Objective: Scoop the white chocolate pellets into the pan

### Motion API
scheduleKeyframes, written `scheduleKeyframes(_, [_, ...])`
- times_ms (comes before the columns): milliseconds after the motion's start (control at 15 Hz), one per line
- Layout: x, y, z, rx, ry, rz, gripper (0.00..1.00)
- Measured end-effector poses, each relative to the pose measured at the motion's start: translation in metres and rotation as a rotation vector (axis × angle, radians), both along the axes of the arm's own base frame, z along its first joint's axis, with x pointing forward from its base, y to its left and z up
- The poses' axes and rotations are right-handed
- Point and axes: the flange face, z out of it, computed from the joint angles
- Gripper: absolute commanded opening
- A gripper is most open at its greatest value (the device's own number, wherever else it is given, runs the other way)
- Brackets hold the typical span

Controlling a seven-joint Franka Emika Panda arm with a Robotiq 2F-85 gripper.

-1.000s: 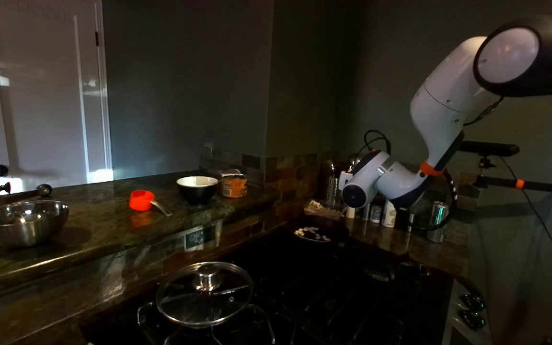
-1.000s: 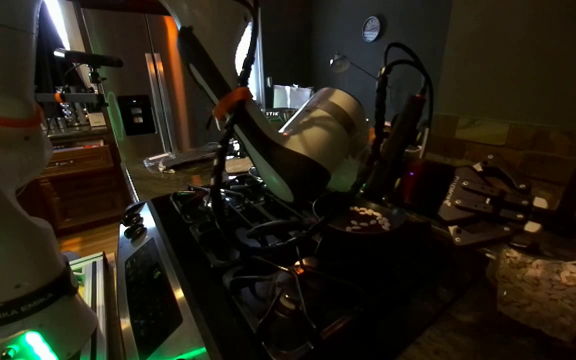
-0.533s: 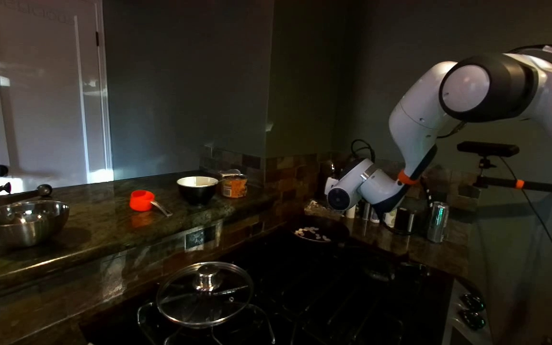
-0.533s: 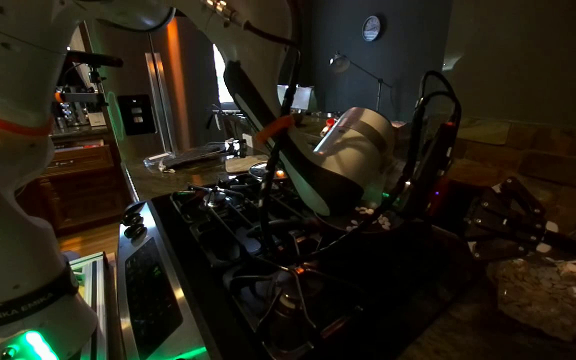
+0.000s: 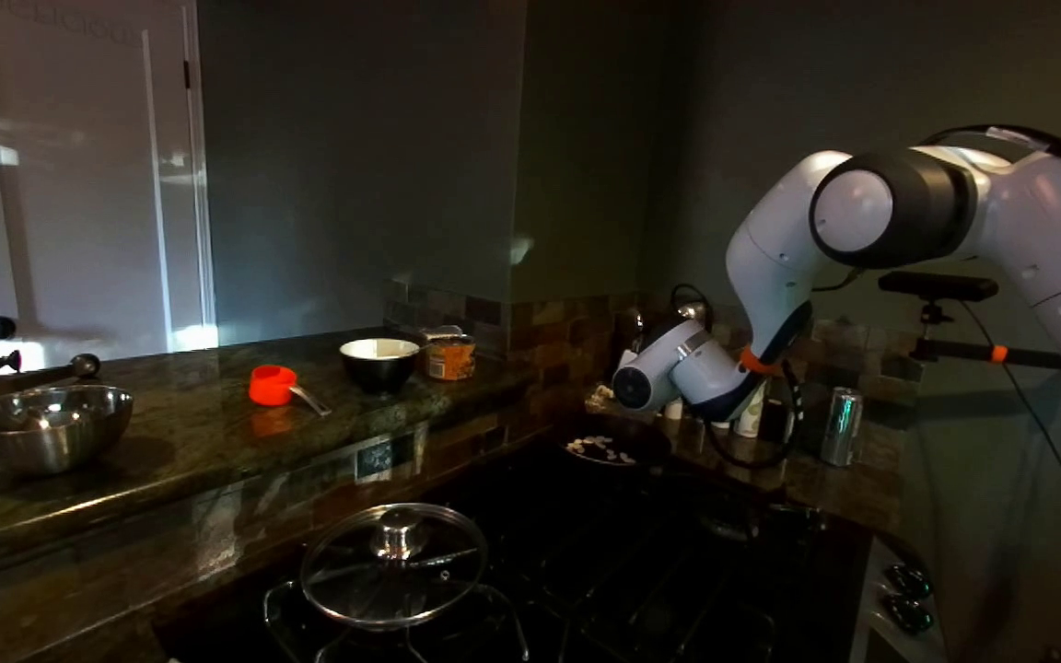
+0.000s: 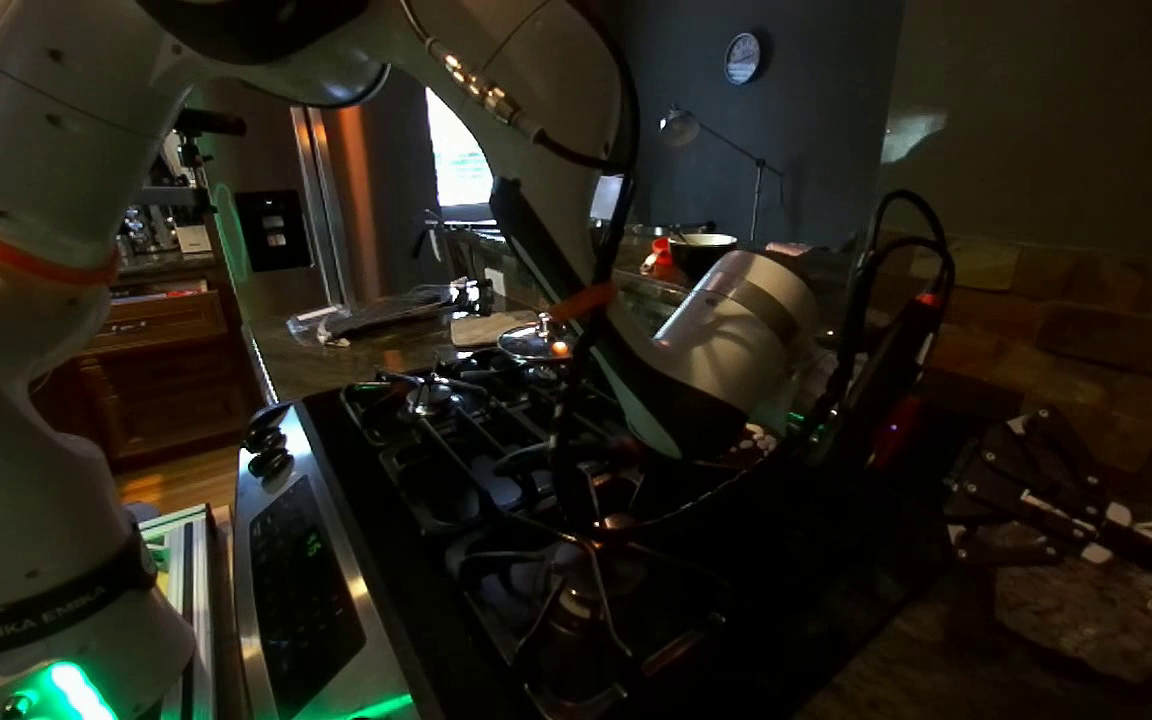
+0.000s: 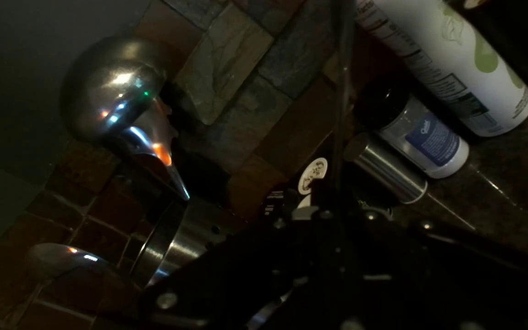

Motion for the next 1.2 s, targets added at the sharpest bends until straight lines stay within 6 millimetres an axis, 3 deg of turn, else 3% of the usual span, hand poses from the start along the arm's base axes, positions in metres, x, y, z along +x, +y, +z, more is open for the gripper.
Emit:
scheduleKeyframes(667, [0.012, -0.010, -0.004, 0.047, 0.066, 0.065, 0.01])
scheduleKeyframes(1200, [-0.010, -0.035, 0.022, 0.029, 0.287, 0.207, 0.01])
